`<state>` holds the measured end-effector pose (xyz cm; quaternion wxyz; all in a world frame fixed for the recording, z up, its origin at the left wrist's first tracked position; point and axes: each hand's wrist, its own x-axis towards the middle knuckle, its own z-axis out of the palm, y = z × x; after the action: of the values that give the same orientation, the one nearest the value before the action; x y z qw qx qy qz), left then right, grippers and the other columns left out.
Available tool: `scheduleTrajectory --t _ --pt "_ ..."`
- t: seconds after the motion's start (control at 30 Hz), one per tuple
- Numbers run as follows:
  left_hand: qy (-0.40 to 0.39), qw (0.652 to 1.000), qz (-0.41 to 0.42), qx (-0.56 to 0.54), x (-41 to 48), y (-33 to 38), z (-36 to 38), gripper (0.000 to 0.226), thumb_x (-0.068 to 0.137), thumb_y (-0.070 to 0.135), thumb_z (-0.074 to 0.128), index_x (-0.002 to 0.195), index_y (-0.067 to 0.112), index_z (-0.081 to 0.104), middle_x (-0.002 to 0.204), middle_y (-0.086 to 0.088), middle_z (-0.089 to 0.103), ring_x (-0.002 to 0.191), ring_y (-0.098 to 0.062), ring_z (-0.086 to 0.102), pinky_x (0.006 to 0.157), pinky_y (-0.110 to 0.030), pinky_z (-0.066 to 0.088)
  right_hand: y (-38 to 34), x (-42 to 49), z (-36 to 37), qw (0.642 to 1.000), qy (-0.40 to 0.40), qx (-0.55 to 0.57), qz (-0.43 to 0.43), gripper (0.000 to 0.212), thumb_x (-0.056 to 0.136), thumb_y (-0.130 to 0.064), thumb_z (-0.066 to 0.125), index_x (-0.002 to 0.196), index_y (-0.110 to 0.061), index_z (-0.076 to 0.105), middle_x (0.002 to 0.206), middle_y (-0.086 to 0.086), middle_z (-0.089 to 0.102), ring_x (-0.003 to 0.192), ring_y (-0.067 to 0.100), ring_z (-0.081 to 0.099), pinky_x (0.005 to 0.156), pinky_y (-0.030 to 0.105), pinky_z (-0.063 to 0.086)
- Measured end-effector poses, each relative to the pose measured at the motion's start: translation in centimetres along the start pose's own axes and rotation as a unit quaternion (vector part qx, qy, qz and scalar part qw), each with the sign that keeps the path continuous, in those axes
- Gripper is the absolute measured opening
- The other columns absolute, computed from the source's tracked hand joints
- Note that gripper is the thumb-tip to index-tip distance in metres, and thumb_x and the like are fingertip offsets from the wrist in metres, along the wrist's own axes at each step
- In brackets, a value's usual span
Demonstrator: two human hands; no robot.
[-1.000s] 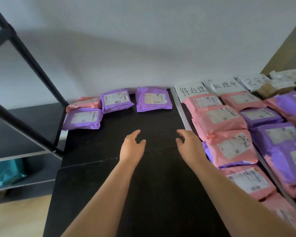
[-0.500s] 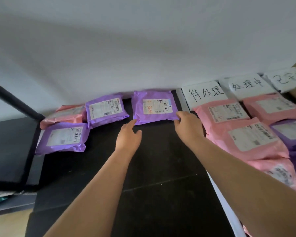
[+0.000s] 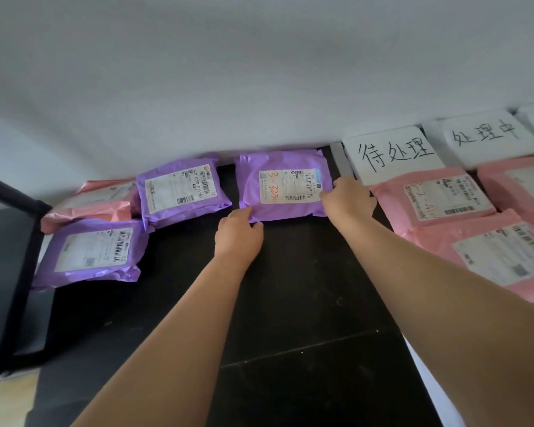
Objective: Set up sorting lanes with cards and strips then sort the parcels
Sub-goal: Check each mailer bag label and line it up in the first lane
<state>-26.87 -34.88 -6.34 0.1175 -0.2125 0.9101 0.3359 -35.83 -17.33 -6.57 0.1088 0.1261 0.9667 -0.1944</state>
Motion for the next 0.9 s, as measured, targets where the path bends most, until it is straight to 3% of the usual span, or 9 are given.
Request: scheduleTrajectory --t 0.13,0.3,0.4,0.5,0.6,0.67,0.83,0.9 --pt "-0.005 1.0 0.0 0.006 -1.7 -0.2 -0.5 0.042 0.098 0.017 0.049 0.139 0.013 0.053 0.137 -0.009 0.055 0.122 -0.027 0.051 0.103 -0.045 0.045 0.4 -1.2 -0.7 0.999 0.023 0.033 -0.029 0.018 0.096 -0.015 0.049 0.103 -0.014 0.066 0.098 0.007 0.068 0.097 0.031 0.062 0.089 0.042 0.044" --pt "-0.029 1.0 -0.009 -0.007 -5.2 0.2 -1.6 0.044 0.099 0.019 0.05 0.143 0.019 0.049 0.137 -0.006 0.054 0.116 -0.024 0.056 0.096 -0.038 0.049 0.8 -4.2 -3.2 0.988 0.069 0.12 -0.066 0.023 0.096 -0.014 0.05 0.111 -0.019 0.068 0.108 -0.001 0.071 0.074 0.016 0.059 0.082 0.034 0.036" --pt "-0.028 0.999 -0.014 -0.023 -8.2 0.7 -2.5 0.051 0.1 0.02 0.05 0.149 0.02 0.038 0.147 -0.008 0.045 0.122 -0.026 0.054 0.095 -0.034 0.045 1.2 -6.6 -5.3 0.982 0.056 0.149 -0.104 0.02 0.097 -0.017 0.054 0.109 -0.019 0.069 0.109 -0.001 0.072 0.086 0.024 0.067 0.086 0.039 0.047" --pt "0.013 0.999 -0.01 -0.041 -11.2 1.2 -3.9 0.054 0.1 0.023 0.051 0.152 0.019 0.035 0.154 -0.007 0.038 0.131 -0.026 0.049 0.103 -0.035 0.041 1.9 -9.5 -7.4 0.971 0.058 0.174 -0.153 0.016 0.095 -0.015 0.06 0.105 -0.014 0.071 0.108 0.004 0.071 0.095 0.026 0.065 0.091 0.047 0.049" --pt "0.064 0.996 0.0 -0.06 -14.1 1.7 -5.5 0.053 0.099 0.023 0.054 0.15 0.021 0.038 0.154 -0.003 0.04 0.133 -0.023 0.048 0.105 -0.037 0.042 2.7 -12.6 -9.7 0.966 0.067 0.159 -0.193 0.017 0.096 -0.019 0.061 0.108 -0.016 0.073 0.109 0.0 0.072 0.09 0.017 0.062 0.073 0.028 0.042" --pt "0.096 0.993 0.009 -0.073 -16.2 2.0 -6.3 0.052 0.098 0.024 0.055 0.148 0.022 0.041 0.152 -0.002 0.044 0.131 -0.022 0.05 0.104 -0.036 0.044 3.1 -14.6 -11.5 0.961 0.065 0.174 -0.205 0.017 0.096 -0.021 0.063 0.108 -0.016 0.073 0.107 -0.001 0.072 0.09 0.015 0.062 0.072 0.026 0.037" --pt "0.179 0.975 0.035 -0.13 -21.5 3.3 -7.7 0.045 0.098 0.028 0.056 0.143 0.023 0.05 0.138 -0.002 0.058 0.121 -0.019 0.057 0.087 -0.027 0.045 3.8 -19.9 -15.4 0.933 0.032 0.26 -0.248 0.01 0.094 -0.016 0.064 0.098 -0.014 0.073 0.09 -0.002 0.071 0.08 0.019 0.063 0.078 0.041 0.056" --pt "0.19 0.968 0.055 -0.156 -23.6 4.0 -8.3 0.044 0.098 0.031 0.056 0.141 0.024 0.052 0.133 0.002 0.061 0.12 -0.018 0.058 0.085 -0.026 0.046 4.2 -21.9 -16.7 0.92 0.024 0.28 -0.275 0.008 0.094 -0.016 0.064 0.091 -0.019 0.071 0.081 -0.008 0.067 0.073 0.016 0.061 0.076 0.04 0.056"
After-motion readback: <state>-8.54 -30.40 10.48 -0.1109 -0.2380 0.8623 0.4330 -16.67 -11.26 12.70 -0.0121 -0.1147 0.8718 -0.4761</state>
